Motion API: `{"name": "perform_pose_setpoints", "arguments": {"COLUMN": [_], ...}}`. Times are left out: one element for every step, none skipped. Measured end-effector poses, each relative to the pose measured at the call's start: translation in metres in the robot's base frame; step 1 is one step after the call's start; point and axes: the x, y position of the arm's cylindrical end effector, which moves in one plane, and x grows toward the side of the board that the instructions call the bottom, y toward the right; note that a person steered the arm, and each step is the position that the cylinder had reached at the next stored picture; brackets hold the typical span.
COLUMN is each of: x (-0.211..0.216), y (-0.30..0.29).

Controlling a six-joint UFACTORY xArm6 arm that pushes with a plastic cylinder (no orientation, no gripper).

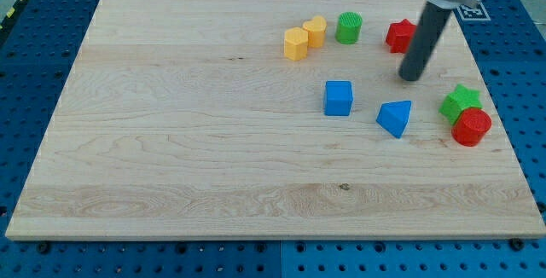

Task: Push the red star vertically to the green star

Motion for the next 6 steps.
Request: {"name": "perform_pose_setpoints", "arguments": {"x": [-0.043,-0.078,-0.078,-0.049,-0.073,-0.114], "y": [-0.019,-0.007,0.031,0.049,0.027,0.042]}}
